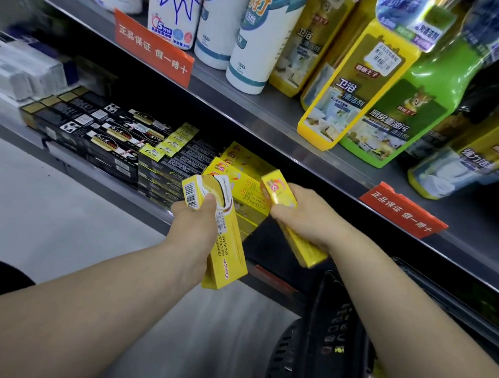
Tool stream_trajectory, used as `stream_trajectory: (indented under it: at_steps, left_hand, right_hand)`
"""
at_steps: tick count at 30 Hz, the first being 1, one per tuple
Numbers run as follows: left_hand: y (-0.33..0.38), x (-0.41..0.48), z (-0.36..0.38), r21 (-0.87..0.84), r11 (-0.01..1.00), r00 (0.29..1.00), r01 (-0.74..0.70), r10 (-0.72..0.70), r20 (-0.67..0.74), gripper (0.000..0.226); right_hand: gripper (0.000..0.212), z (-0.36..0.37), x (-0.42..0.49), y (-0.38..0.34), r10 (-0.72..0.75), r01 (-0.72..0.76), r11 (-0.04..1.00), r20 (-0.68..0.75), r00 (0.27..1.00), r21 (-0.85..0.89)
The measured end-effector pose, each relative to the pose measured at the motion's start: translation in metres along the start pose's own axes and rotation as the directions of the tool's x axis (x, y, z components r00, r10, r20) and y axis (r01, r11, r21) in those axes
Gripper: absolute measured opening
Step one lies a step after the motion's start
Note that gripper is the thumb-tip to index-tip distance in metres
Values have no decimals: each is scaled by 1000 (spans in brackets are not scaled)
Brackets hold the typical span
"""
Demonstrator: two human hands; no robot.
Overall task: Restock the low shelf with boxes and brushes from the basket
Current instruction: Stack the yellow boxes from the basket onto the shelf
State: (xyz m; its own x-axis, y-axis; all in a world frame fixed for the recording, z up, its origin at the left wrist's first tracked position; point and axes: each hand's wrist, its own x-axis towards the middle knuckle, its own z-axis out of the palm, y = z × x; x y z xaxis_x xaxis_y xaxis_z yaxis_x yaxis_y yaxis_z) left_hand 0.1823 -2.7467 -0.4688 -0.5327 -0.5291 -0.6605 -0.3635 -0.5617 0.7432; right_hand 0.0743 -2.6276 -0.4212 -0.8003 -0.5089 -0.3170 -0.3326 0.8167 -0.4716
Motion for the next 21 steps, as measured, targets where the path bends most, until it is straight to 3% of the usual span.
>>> stream_trajectory:
  at_steps: [3, 6, 8, 11, 14, 17, 21]
  left_hand:
    - [3, 5, -2, -30, 999, 1000, 17, -17, -5, 44]
    - [4, 8, -2, -52, 998, 1000, 31, -31, -5, 44]
    - [3, 10, -3, -52, 998, 999, 44, -45, -11, 43]
    - [3, 15, -3, -39, 998, 998, 55, -56, -29, 45]
    - [4, 20, -5, -44, 997, 997, 68, -69, -34, 46]
    - [4, 25, -6, -39, 996, 996, 79, -80, -45, 46]
    - [6, 27, -4, -52, 995, 995, 88, -90, -45, 43]
  right_hand:
    - [47, 1, 21, 1, -117, 103, 976, -63, 991, -192]
    - [42, 12, 36, 4, -198, 143, 902, -97, 975, -407]
    - [43, 20, 46, 6, -319, 158, 803, -191, 928, -574]
    - [52, 24, 64, 12, -414, 95, 719, -315, 854, -688]
    - [54, 25, 88, 15, -319, 90, 782, -271, 908, -617]
    - [54, 27, 112, 16, -152, 100, 942, -142, 978, -321]
    - [51, 36, 128, 16, -187, 181, 976, -43, 981, -125]
